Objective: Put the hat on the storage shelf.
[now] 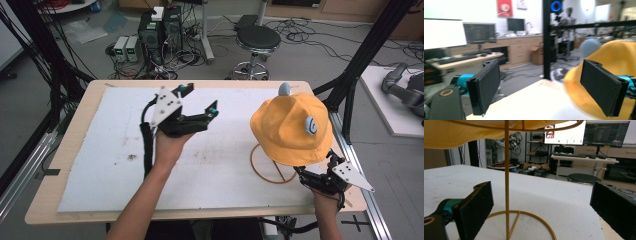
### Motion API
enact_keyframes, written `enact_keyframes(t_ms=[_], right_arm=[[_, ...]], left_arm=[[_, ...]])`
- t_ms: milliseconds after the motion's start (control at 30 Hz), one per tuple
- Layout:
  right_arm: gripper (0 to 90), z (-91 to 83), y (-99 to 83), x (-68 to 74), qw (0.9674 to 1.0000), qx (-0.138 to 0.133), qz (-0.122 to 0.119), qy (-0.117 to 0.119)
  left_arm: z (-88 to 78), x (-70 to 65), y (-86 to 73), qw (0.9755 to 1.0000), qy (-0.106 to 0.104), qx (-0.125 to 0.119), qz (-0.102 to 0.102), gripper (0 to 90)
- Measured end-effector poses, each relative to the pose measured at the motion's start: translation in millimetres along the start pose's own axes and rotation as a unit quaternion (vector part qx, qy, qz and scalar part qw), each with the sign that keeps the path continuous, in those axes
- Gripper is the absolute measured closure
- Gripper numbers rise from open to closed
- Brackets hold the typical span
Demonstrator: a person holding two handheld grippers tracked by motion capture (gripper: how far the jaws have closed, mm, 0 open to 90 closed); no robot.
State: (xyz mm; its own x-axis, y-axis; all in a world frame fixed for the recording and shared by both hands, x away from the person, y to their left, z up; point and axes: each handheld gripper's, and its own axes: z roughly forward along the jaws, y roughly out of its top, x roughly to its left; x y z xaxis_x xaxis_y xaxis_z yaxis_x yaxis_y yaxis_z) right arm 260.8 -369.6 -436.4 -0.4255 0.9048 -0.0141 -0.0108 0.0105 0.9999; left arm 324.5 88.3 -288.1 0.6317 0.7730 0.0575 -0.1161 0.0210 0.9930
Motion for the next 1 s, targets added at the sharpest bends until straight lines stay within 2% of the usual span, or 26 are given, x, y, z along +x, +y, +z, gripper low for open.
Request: enact_keyframes(t_ms=[67, 267, 400, 500, 667, 900, 1000], right_arm=[[4.5, -0.3, -0.2, -0.6, 1.0000, 0.000, 0.001, -0.002], [4.5, -1.0, -0.2, -0.3, 1.0000, -0.001, 0.000, -0.005], [4.5, -1.7, 0.0, 0.1, 1.0000, 0.000, 0.001, -0.007], [4.5, -2.2, -0.4, 0.4, 1.0000, 0.000, 0.003, -0.008], [4.5, -1.5, -0.5, 2.4, 1.0000, 0.000, 0.001, -0.006], [4.4, -2.1, 0.5, 5.8, 1.0000, -0.001, 0.003, -0.001], [4.4, -1.8, 0.7, 6.0, 1.0000, -0.003, 0.003, 0.000]], left_arm=[[-13.1, 11.4, -3.2, 0.9997, 0.022, 0.011, 0.010, 16.4], [-58.9, 48.9, -17.2, 0.9967, 0.075, 0.031, -0.005, 16.4], [-92.3, 72.5, -28.9, 0.9916, 0.122, 0.043, 0.002, 16.3], [-114.1, 85.0, -35.4, 0.9864, 0.157, 0.048, 0.010, 16.3], [-144.3, 94.2, -50.0, 0.9813, 0.187, 0.042, 0.012, 16.3], [-176.6, 97.1, -80.6, 0.9776, 0.210, 0.017, 0.004, 16.3], [-181.4, 100.3, -94.2, 0.9763, 0.215, 0.021, 0.002, 16.2]])
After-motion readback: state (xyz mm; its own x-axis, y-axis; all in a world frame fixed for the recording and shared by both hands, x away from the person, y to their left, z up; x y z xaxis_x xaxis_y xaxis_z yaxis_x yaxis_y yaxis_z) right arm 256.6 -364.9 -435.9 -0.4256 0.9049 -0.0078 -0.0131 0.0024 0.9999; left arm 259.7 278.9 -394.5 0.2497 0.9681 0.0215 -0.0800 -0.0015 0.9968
